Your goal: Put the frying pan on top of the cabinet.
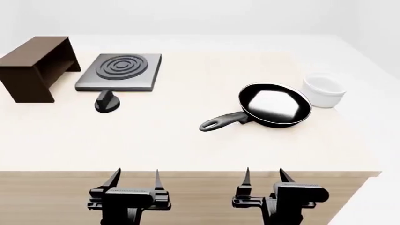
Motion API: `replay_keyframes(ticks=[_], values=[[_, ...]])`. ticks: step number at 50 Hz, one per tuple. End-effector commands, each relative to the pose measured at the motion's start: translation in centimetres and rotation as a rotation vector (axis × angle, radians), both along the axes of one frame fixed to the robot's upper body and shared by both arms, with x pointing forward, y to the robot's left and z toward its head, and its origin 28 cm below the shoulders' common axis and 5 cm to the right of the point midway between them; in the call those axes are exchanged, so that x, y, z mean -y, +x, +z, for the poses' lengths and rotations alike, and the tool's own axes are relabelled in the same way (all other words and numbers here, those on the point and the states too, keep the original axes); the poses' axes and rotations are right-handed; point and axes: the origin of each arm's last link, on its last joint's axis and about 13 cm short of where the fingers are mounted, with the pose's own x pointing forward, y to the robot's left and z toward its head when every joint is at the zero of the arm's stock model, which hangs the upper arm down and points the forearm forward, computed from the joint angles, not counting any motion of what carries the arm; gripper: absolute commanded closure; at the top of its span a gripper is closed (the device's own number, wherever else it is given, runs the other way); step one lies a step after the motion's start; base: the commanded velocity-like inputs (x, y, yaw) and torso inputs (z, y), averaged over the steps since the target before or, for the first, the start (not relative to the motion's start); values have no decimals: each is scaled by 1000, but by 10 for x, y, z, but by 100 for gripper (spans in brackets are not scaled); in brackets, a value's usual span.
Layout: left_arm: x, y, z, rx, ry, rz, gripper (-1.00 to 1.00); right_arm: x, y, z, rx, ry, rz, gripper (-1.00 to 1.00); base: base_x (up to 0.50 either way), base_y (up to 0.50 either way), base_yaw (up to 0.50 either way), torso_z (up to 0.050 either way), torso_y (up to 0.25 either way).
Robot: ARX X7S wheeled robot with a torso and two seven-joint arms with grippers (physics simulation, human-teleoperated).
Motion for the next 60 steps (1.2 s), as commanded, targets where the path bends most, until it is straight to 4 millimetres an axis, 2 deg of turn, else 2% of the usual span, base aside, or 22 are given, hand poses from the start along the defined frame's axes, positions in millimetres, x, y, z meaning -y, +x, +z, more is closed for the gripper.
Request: replay_keyframes(ticks=[1, 2, 3, 5, 7, 8, 11, 18, 60], values=[[0, -1, 1, 1, 2, -1, -100, 2, 2, 4, -15, -30, -56, -100, 0, -273, 0, 0, 0], [-1, -1, 3, -2, -2, -2, -100, 2, 3, 10, -18, -33, -56, -100, 0, 0, 0, 0, 0], [-2, 3, 14, -30, 7, 53, -100, 6, 5, 26, -16, -94, -112, -100, 0, 0, 0, 0, 0], [-4, 6, 34, 0, -2, 74, -100, 9, 3, 38, 14, -85, -121, -100, 0, 0, 0, 0, 0], [-8, 8, 68, 47, -8, 103, -100, 12, -5, 64, 50, -88, -94, -100, 0, 0, 0, 0, 0], [-10, 9, 79, 82, 3, 108, -100, 12, -7, 71, 64, -115, -99, -100, 0, 0, 0, 0, 0], [-12, 10, 91, 110, 21, 112, -100, 14, -15, 86, 127, -114, -83, -100, 206, 0, 0, 0, 0], [-13, 11, 80, 78, 21, 104, -100, 15, -17, 88, 127, -104, -96, -100, 500, 0, 0, 0, 0], [-14, 11, 79, 62, 23, 98, -100, 18, -19, 91, 144, -97, -114, -100, 500, 0, 0, 0, 0]])
